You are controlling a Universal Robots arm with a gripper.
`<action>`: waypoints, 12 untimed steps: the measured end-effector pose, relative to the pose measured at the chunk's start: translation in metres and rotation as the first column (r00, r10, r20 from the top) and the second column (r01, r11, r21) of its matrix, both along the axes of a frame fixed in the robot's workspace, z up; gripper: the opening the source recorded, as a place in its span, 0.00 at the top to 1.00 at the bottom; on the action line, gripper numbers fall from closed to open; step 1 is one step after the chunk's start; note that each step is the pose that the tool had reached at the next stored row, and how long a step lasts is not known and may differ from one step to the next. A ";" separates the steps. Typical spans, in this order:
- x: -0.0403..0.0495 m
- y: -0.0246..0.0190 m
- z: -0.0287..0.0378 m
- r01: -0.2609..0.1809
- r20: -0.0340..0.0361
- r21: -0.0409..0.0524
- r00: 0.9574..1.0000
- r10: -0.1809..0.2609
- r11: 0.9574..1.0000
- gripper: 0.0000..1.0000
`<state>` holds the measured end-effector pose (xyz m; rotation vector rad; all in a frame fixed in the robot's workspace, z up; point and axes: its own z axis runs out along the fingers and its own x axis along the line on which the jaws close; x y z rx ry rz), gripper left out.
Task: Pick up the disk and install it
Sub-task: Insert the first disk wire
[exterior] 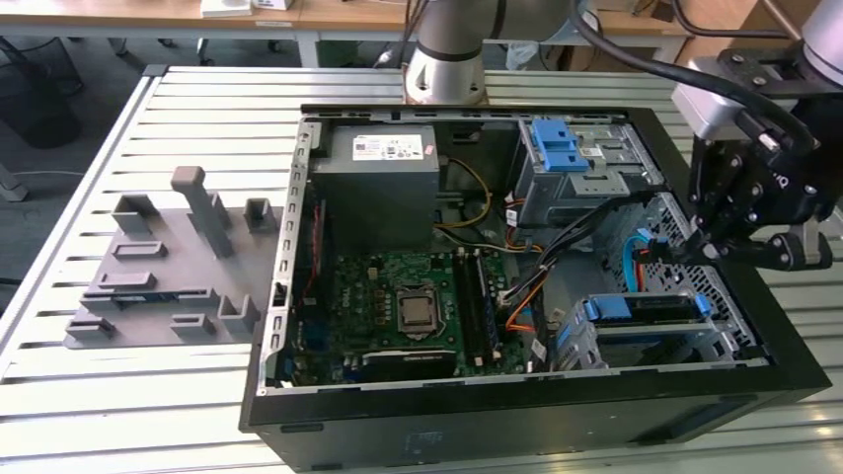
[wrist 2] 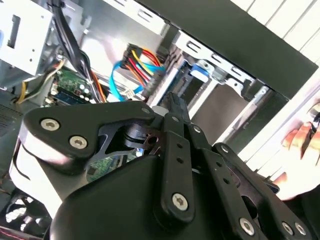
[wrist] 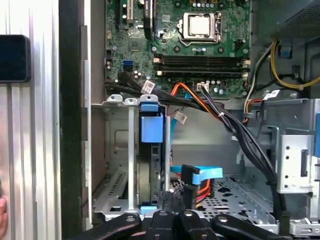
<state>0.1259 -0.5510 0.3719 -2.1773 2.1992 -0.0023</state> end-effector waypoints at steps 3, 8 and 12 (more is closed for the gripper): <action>0.0004 0.0061 -0.0001 0.004 0.000 0.000 1.000 -0.004 1.000 0.89; 0.0005 0.0101 -0.0006 0.005 0.000 -0.004 1.000 -0.005 1.000 0.89; 0.0011 0.0128 -0.0006 0.005 -0.001 -0.009 1.000 -0.005 1.000 0.89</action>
